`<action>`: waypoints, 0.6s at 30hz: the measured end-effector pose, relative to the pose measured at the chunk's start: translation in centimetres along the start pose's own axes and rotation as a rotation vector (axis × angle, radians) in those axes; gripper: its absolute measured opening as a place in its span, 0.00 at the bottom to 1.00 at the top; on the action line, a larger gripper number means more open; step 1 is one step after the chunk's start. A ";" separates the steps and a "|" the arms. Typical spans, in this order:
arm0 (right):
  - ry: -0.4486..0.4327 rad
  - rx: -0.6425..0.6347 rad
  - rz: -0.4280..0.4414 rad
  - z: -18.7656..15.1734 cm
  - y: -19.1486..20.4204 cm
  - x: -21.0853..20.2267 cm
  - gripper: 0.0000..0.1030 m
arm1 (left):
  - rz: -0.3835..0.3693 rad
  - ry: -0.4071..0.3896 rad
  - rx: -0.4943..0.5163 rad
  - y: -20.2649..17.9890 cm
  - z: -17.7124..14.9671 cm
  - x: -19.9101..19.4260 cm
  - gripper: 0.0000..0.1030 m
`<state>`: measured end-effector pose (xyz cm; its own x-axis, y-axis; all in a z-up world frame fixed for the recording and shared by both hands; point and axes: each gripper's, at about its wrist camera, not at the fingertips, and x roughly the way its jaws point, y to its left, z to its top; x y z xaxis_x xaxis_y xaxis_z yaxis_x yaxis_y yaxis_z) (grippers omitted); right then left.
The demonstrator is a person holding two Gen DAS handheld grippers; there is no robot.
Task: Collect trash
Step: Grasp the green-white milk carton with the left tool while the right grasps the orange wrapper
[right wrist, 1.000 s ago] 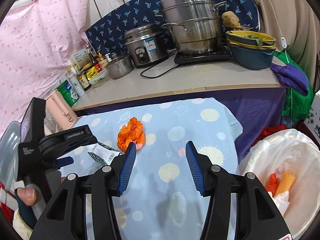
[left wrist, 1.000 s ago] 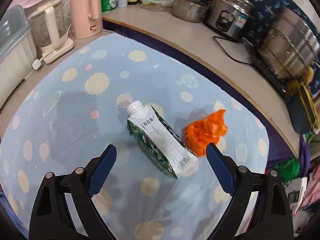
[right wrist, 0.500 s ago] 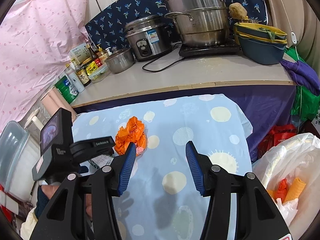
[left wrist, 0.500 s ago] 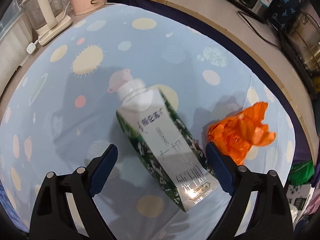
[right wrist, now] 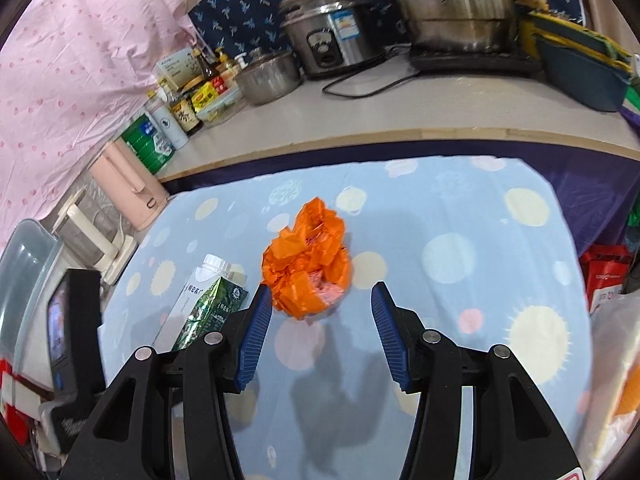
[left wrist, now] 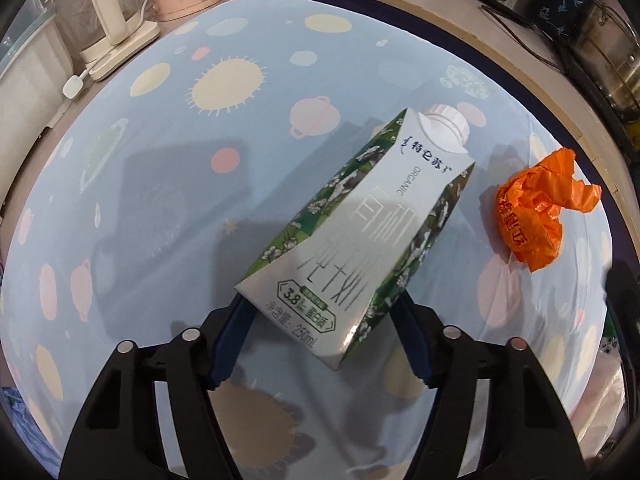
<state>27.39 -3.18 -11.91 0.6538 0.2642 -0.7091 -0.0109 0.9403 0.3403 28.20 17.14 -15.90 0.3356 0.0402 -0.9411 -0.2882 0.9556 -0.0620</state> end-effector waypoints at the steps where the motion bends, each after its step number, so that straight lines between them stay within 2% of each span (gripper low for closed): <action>1: 0.007 -0.004 0.000 0.0 0.3 0.5 0.49 | -0.001 -0.002 0.005 0.0 0.0 0.0 0.61; 11: 0.073 -0.070 -0.015 -0.3 2.1 5.2 0.48 | -0.056 -0.022 0.036 0.2 0.1 -0.4 0.60; 15: 0.094 -0.080 -0.007 -0.6 2.1 5.6 0.19 | -0.079 -0.042 0.014 0.5 0.5 -0.6 0.62; 16: 0.092 -0.080 -0.008 -0.7 2.1 5.4 0.19 | -0.087 -0.046 0.009 0.6 0.6 -0.6 0.67; 18: 0.087 -0.078 -0.006 -1.0 1.9 4.8 0.18 | -0.102 -0.052 0.005 0.6 0.8 -0.6 0.68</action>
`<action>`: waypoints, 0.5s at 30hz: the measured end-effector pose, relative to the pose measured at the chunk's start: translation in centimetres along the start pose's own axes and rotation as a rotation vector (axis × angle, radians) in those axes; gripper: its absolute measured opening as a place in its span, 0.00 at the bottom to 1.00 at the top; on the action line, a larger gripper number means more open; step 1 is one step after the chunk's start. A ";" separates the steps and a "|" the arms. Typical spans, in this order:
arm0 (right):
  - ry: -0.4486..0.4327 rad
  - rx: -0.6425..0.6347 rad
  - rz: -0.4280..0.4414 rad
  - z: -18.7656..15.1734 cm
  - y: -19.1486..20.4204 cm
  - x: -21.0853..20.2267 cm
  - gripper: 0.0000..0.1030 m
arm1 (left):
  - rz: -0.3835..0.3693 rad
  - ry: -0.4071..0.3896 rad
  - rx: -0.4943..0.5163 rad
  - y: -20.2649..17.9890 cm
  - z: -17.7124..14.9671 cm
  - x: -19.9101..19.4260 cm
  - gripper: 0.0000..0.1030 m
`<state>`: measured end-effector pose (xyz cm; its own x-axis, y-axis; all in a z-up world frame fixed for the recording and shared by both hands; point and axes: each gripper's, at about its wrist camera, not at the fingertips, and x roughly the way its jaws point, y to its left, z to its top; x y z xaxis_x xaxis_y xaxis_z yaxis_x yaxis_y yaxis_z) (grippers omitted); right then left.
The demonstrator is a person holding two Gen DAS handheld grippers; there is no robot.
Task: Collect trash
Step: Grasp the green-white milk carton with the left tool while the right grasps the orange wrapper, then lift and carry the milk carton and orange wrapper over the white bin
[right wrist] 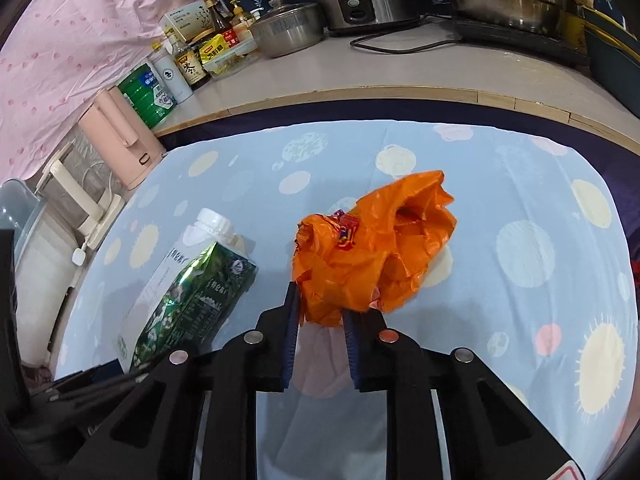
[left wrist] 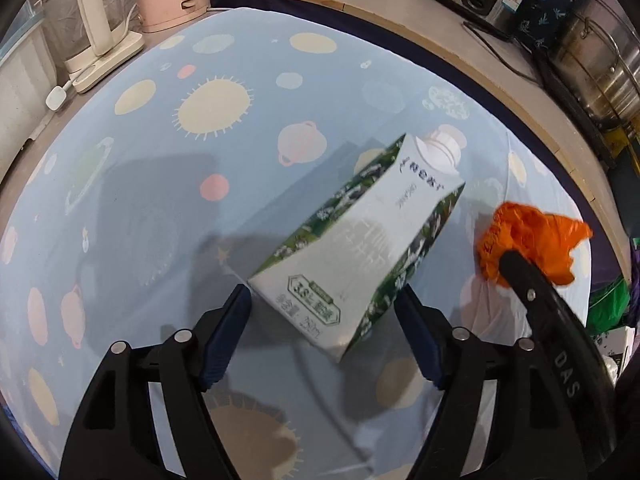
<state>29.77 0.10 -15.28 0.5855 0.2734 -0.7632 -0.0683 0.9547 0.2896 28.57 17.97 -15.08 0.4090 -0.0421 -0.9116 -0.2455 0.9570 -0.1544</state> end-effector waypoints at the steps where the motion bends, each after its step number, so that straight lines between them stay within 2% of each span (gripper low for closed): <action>1: -0.002 0.006 0.004 -0.2 -0.2 -0.3 0.18 | -0.006 0.000 0.004 0.0 0.2 0.1 0.68; 5: -0.022 0.034 0.015 -0.6 -0.7 -2.1 0.18 | -0.025 -0.004 0.025 -0.4 0.5 0.2 0.66; 9: -0.042 0.046 0.000 -1.1 -1.1 -3.8 0.18 | -0.065 0.002 0.054 -1.1 0.1 -0.1 0.58; 15: -0.068 0.068 -0.016 -2.1 -1.9 -6.6 0.18 | -0.091 -0.027 0.081 -1.9 -0.6 -1.7 0.56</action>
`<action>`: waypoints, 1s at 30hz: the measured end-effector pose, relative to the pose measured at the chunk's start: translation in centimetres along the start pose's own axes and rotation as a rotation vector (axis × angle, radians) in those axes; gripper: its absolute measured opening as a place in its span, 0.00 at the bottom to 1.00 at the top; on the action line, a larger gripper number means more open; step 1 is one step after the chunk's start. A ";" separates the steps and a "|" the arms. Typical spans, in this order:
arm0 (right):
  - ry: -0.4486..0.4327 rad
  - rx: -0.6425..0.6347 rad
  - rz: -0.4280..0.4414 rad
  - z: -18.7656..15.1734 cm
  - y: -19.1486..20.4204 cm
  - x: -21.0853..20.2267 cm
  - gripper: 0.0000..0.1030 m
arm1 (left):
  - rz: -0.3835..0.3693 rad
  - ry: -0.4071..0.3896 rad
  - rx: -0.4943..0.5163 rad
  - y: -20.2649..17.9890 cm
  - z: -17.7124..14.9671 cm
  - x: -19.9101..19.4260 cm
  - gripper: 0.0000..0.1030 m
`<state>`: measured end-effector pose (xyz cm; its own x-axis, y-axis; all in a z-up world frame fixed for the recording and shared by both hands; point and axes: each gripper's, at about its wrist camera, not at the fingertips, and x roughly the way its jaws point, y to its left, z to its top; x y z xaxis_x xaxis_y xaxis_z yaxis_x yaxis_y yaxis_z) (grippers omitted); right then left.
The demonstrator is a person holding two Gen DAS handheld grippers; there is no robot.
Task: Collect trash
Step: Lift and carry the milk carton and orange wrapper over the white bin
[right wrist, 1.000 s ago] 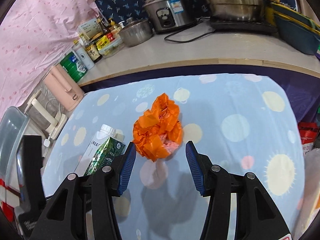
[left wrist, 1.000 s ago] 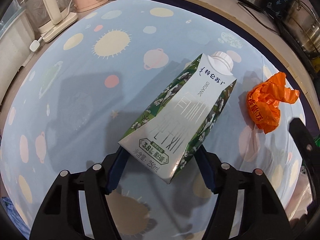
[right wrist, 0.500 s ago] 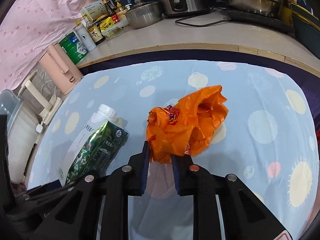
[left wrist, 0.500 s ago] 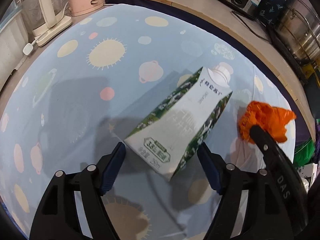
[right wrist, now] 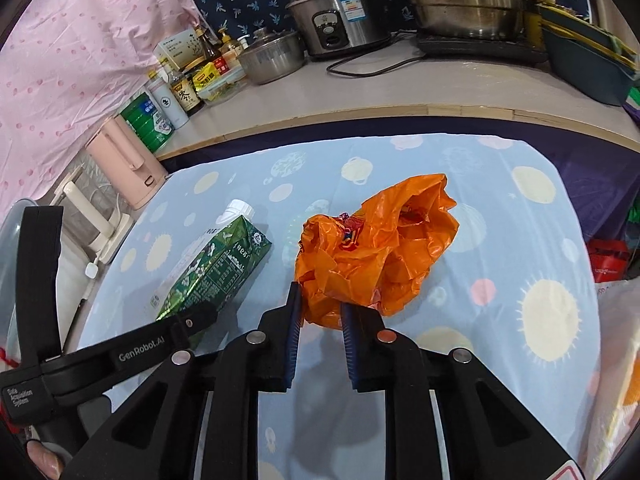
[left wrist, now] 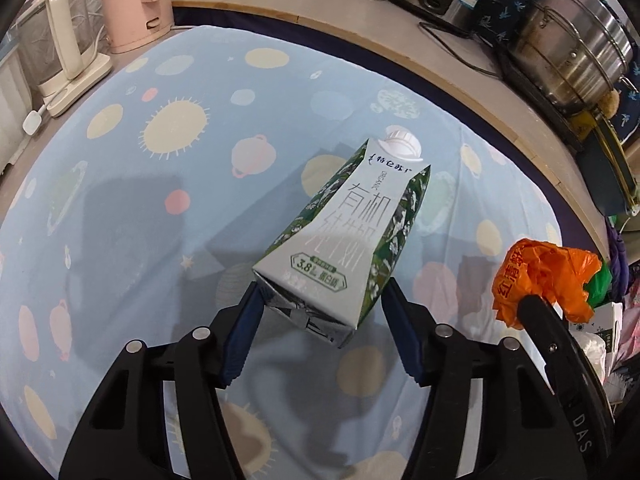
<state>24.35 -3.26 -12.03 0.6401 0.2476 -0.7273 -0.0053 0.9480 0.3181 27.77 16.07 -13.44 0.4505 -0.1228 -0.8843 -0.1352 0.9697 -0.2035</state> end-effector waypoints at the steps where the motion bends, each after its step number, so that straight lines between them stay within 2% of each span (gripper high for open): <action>1: -0.002 0.005 -0.001 -0.1 -0.1 -0.4 0.18 | -0.005 -0.002 0.003 -0.1 -0.1 -0.3 0.55; 8: -0.044 0.027 -0.007 -0.8 -0.9 -4.3 0.18 | -0.030 -0.027 0.053 -0.8 -2.2 -3.7 0.53; 14: -0.065 0.022 -0.016 -2.5 -1.7 -7.4 0.18 | -0.063 -0.013 0.103 -0.9 -5.7 -5.5 0.53; 17: -0.057 0.031 -0.020 -3.6 -2.2 -8.0 0.18 | -0.072 0.005 0.123 -1.0 -7.6 -5.2 0.55; 19: -0.048 0.039 -0.021 -4.2 -2.6 -8.2 0.18 | -0.050 -0.002 0.130 -0.9 -8.3 -4.8 0.66; 21: -0.043 0.041 -0.022 -4.6 -2.8 -8.4 0.18 | -0.031 0.004 0.134 -0.8 -8.5 -4.2 0.68; 26: -0.044 0.039 -0.021 -4.9 -2.7 -8.7 0.18 | -0.024 0.024 0.130 -0.7 -8.3 -3.0 0.68; 30: -0.044 0.036 -0.021 -5.0 -2.6 -8.9 0.18 | -0.018 0.019 0.171 -1.7 -7.7 -2.2 0.66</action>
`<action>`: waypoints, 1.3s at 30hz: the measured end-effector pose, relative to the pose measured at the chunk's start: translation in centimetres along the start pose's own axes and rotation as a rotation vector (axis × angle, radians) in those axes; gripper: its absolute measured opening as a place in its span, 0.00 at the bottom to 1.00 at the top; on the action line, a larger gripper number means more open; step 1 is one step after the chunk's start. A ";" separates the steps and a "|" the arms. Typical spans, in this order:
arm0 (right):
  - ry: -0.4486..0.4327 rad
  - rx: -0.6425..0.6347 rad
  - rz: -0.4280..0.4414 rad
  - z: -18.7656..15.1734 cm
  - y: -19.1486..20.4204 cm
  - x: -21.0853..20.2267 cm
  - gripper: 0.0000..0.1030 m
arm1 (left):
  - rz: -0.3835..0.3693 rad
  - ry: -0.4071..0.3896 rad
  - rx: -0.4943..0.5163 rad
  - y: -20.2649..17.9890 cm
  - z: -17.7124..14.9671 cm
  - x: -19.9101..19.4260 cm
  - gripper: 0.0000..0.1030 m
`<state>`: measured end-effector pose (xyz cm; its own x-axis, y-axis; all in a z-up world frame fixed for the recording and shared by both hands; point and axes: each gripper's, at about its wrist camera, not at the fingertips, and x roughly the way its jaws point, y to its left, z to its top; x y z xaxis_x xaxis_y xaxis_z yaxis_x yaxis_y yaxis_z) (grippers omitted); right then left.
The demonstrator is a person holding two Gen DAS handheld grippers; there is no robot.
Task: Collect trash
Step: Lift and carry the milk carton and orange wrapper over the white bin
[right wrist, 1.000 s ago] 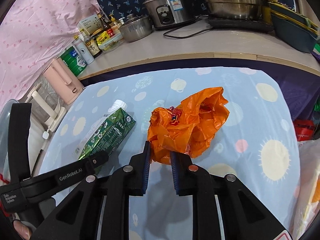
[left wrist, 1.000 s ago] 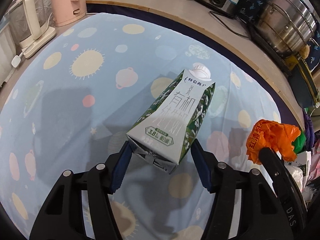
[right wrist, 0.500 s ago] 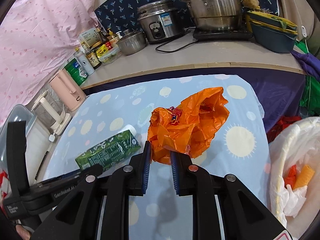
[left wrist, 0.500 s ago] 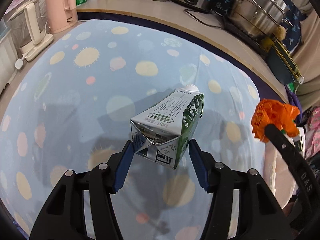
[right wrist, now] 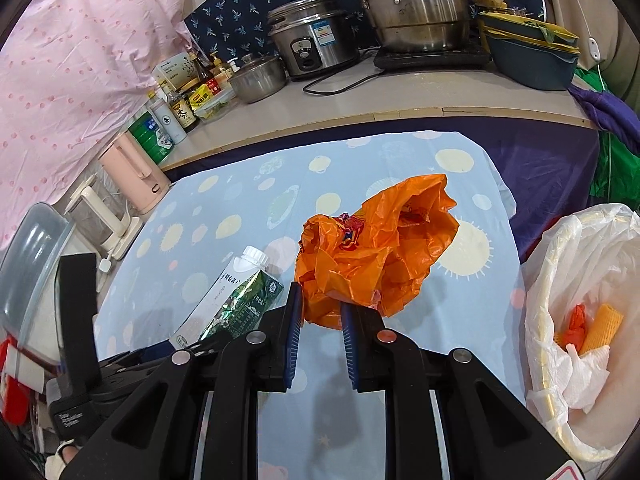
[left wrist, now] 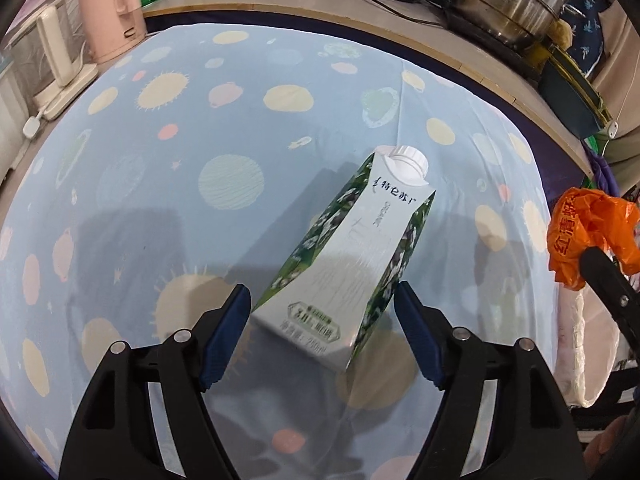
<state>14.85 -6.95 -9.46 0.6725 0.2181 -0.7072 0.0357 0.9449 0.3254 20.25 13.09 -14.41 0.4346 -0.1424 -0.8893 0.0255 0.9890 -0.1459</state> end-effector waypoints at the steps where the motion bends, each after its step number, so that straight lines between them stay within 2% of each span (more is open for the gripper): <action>1: 0.000 -0.001 -0.001 0.0 0.0 -0.1 0.18 | -0.004 0.003 0.006 -0.2 0.2 0.2 0.65; 6: -0.008 0.001 -0.002 0.1 0.0 -0.6 0.18 | -0.013 -0.007 0.029 -0.7 0.2 -0.3 0.59; 20: -0.110 0.012 0.008 0.5 -0.7 -6.6 0.18 | -0.046 -0.113 0.105 -5.0 -0.5 -8.3 0.48; 28: -0.184 0.037 -0.006 0.6 -2.5 -10.9 0.18 | -0.092 -0.167 0.187 -9.5 -1.3 -12.3 0.46; 39: -0.278 0.135 -0.083 -0.3 -8.7 -16.8 0.18 | -0.186 -0.256 0.314 -18.1 -1.5 -17.0 0.46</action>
<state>3.03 -18.77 -0.63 0.8389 0.0488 -0.5420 0.1843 0.9117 0.3672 11.04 -2.41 2.63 0.6046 -0.3436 -0.7186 0.3797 0.9174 -0.1192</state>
